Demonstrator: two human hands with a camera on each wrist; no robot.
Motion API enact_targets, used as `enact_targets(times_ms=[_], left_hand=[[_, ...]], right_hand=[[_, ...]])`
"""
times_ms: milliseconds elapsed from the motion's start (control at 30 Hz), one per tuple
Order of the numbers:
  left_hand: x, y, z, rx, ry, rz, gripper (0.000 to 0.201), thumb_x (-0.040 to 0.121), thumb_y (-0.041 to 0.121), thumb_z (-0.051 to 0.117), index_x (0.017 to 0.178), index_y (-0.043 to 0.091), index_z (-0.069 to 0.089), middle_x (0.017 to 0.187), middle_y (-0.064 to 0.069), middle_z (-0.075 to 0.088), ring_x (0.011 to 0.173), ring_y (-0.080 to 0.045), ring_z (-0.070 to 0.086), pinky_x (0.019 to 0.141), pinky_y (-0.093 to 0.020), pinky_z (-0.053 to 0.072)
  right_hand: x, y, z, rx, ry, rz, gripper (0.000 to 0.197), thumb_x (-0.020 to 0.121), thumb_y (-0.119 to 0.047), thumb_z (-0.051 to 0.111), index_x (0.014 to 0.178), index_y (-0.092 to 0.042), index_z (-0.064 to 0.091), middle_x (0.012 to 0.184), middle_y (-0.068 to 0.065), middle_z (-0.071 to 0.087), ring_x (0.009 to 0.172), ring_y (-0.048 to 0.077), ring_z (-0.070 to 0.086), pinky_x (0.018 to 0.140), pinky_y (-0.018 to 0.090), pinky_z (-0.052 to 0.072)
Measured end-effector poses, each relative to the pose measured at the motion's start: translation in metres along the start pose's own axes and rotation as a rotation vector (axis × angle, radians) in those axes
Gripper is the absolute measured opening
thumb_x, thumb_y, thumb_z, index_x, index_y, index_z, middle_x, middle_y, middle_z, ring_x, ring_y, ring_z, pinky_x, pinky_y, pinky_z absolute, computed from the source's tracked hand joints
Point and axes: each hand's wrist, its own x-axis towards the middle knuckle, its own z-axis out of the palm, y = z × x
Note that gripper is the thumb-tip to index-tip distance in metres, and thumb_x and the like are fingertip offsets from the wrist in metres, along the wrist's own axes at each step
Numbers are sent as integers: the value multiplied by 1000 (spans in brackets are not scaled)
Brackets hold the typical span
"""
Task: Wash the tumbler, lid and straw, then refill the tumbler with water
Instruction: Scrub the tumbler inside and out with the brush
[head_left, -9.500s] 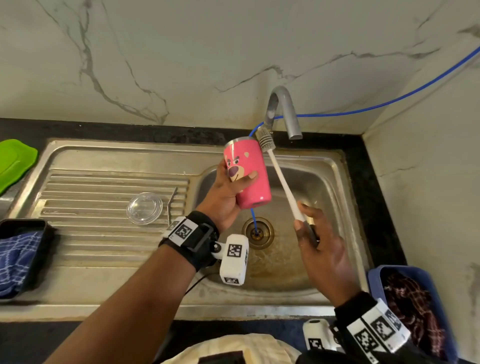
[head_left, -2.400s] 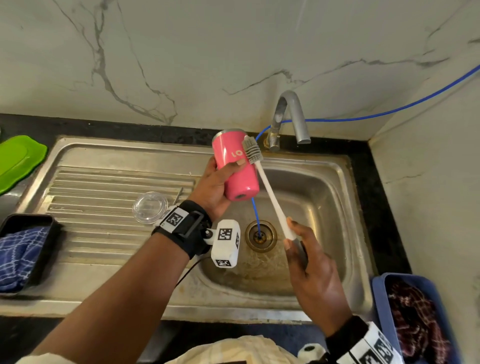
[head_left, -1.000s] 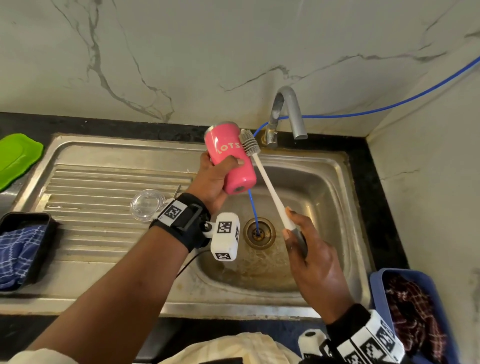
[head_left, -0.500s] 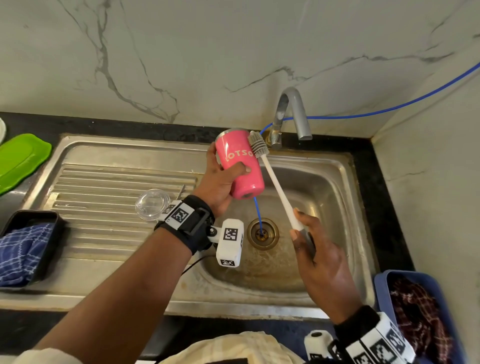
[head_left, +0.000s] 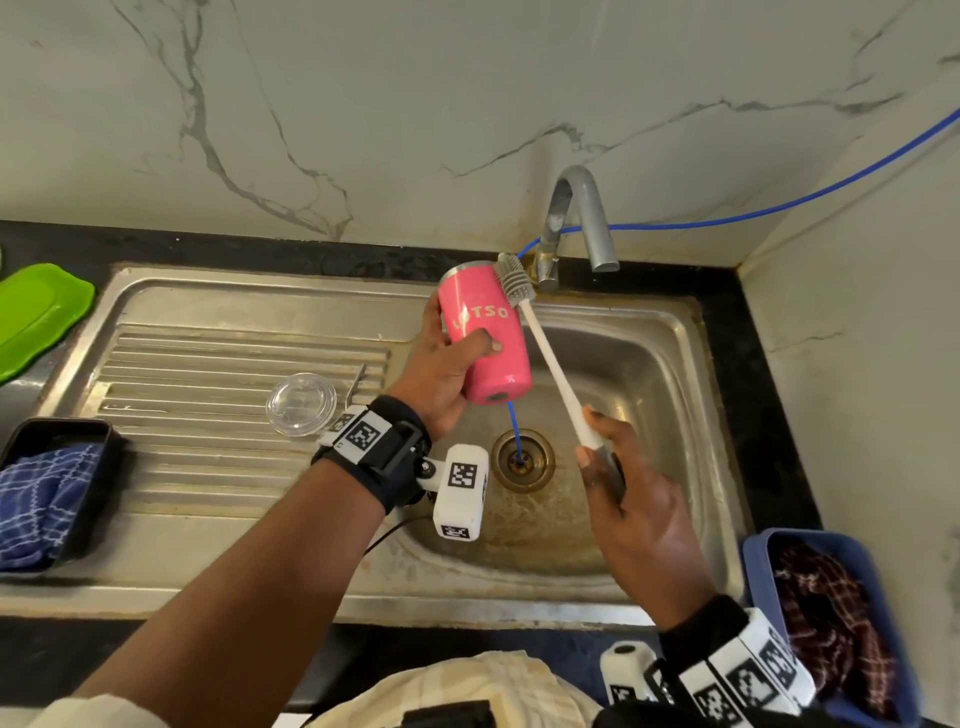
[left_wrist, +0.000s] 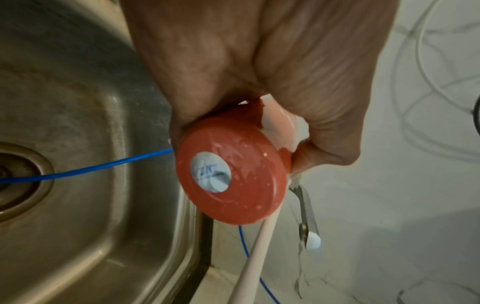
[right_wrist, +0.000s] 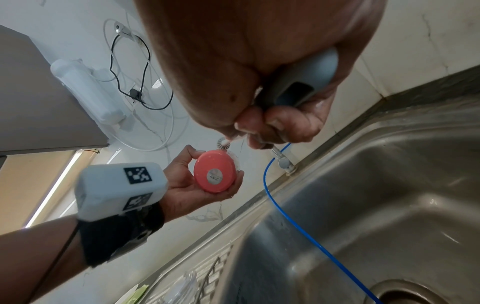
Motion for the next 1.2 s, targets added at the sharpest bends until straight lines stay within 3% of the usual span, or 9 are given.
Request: enact_targets(times_ms=[200,333,433,567,767,900,1000,1100,1200], left_hand=[[2,0,-1,-38,22,-9,96,70,4,70,156,30,33,139,-15,57,117,-35,64,73,-46,62],[3,7,-8,-71,50,2,98,68,5,71,156,29,34,139,-16,56,114,-34,65,71,-46,62],[-1,-1,-3,-53,-3,-9,105,60,11,79,155,28,36,141,-17,56,120,-36,63,78,-48,61],[0,-2,-2,-98,36,-20,89,72,9,70,153,27,38,145,-18,56,123,-38,63,81,-50,62],[5,18,-8,-176,105,16,88,72,27,84,149,14,42,129,-17,65,106,-31,70,84,-50,62],[7,21,-12,-182,89,9,79,85,36,79,150,9,42,139,-22,64,119,-38,68,83,-48,61],[6,14,-14,-176,67,-8,78,88,32,79,152,12,39,143,-25,60,122,-41,67,83,-53,61],[6,2,-6,-142,-17,-10,73,91,29,76,153,18,39,145,-21,59,128,-41,63,96,-64,56],[7,-1,3,-140,-26,-17,70,91,27,75,152,20,40,146,-19,59,131,-41,61,100,-68,52]], right_hand=[[-3,3,-1,-5,-8,-11,34,107,-27,54,140,-34,54,61,-9,49,45,5,43,46,14,33],[-16,-2,-1,32,-42,-6,33,107,-23,54,138,-33,54,60,-16,52,46,4,43,47,11,33],[-7,0,-1,20,-4,4,33,106,-27,54,138,-38,53,61,-8,49,46,5,41,46,13,32],[1,-4,-5,0,0,-3,37,107,-24,54,140,-40,51,61,-11,51,44,6,44,44,14,32],[-22,-9,-14,2,73,-13,39,104,-41,50,143,-45,52,62,-10,47,50,5,41,47,19,36],[-46,-14,-14,-10,-3,-50,37,105,-32,53,139,-44,53,61,-14,45,49,2,38,49,15,33],[-52,-22,-11,-32,-19,-27,39,105,-19,56,137,-41,53,61,-17,50,47,2,41,49,10,32],[-44,-26,-6,-31,4,-14,35,104,-27,53,136,-42,51,61,-17,52,47,4,44,48,9,31],[-39,-22,-7,-50,51,-38,36,104,-23,55,137,-39,52,60,-16,49,45,5,40,48,10,31]])
